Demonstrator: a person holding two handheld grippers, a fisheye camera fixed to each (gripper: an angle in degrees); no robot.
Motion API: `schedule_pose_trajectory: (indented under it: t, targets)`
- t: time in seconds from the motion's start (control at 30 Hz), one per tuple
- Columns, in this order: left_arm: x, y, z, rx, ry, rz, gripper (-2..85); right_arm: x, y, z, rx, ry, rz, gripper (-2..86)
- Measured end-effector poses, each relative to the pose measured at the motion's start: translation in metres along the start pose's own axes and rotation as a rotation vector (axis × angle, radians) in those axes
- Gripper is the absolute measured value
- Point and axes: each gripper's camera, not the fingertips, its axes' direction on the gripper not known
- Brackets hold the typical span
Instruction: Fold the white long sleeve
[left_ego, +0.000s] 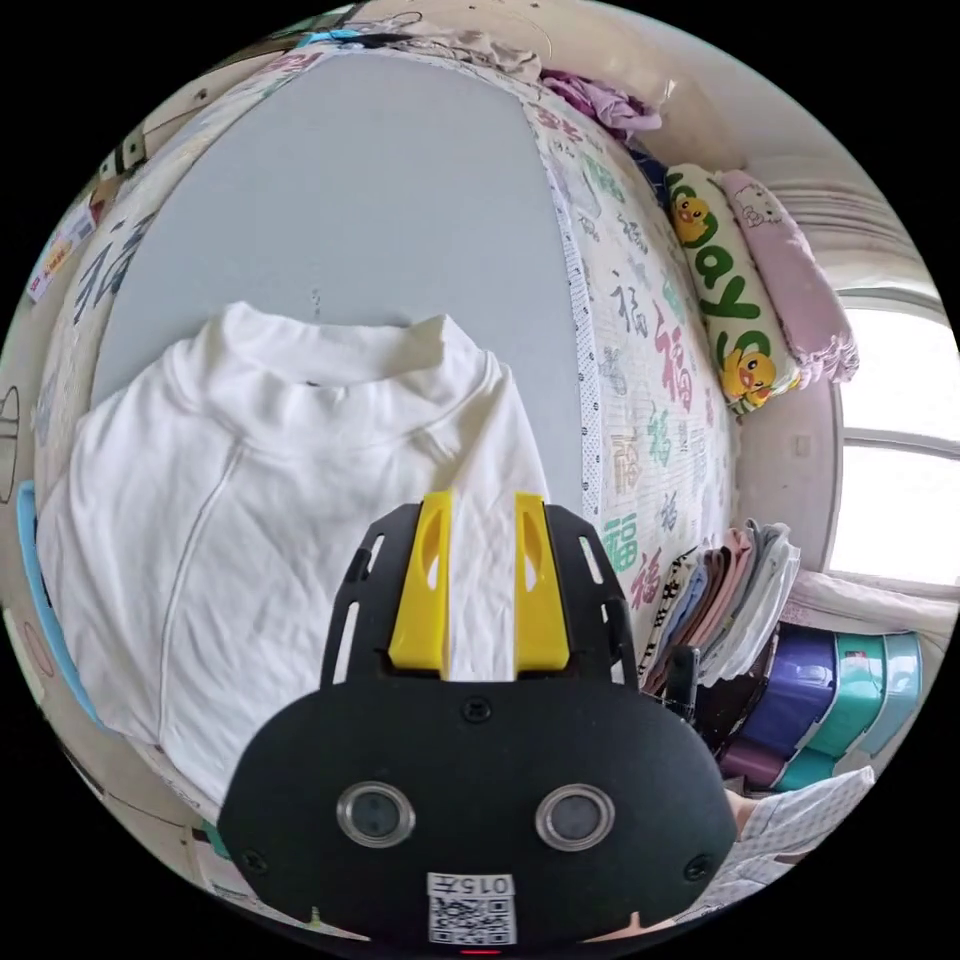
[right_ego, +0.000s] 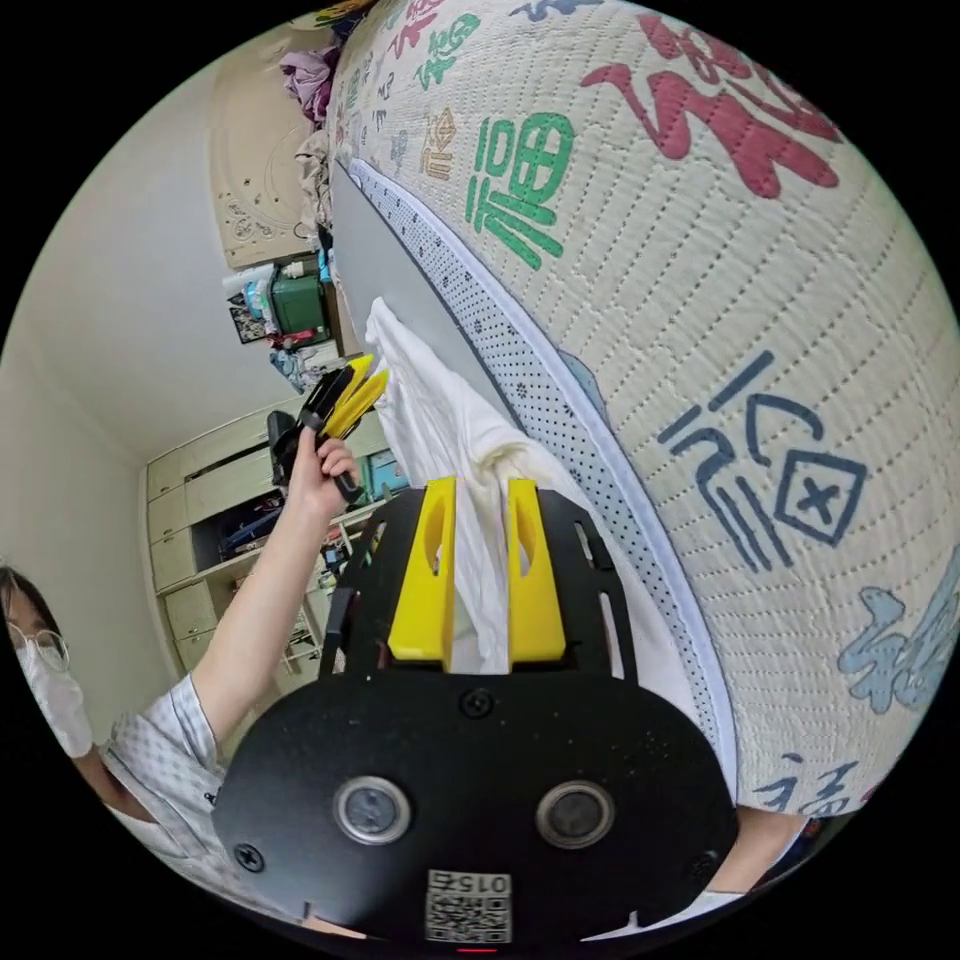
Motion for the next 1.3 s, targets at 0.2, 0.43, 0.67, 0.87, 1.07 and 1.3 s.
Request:
schedule_pose_trajectory:
  t: [0.2, 0.43, 0.67, 0.87, 1.07, 1.3]
  targets:
    - [0.018, -0.020, 0.022, -0.100, -0.067, 0.065, 1.9, -0.018, -0.002, -0.015, 0.046, 0.055, 0.003, 3.5]
    - [0.040, -0.043, 0.024, -0.100, -0.057, 0.178, -0.6, -0.029, -0.004, -0.057, 0.078, -0.041, 0.055, 1.3]
    - [0.047, -0.066, 0.040, -0.106, -0.007, 0.170, -0.6, -0.046, -0.019, -0.101, 0.080, -0.086, 0.102, 1.1]
    - [0.023, -0.040, 0.013, -0.047, 0.088, 0.159, -0.2, -0.087, -0.017, -0.134, 0.051, -0.091, 0.096, 1.4]
    - [-0.024, 0.071, -0.044, -0.136, 0.046, 0.220, 0.7, -0.170, 0.000, -0.182, -0.089, 0.139, -0.095, 0.9]
    - [-0.134, 0.285, -0.123, -0.202, -0.095, 0.006, 3.4, -0.321, 0.089, -0.138, -0.379, 0.391, -0.473, 5.0]
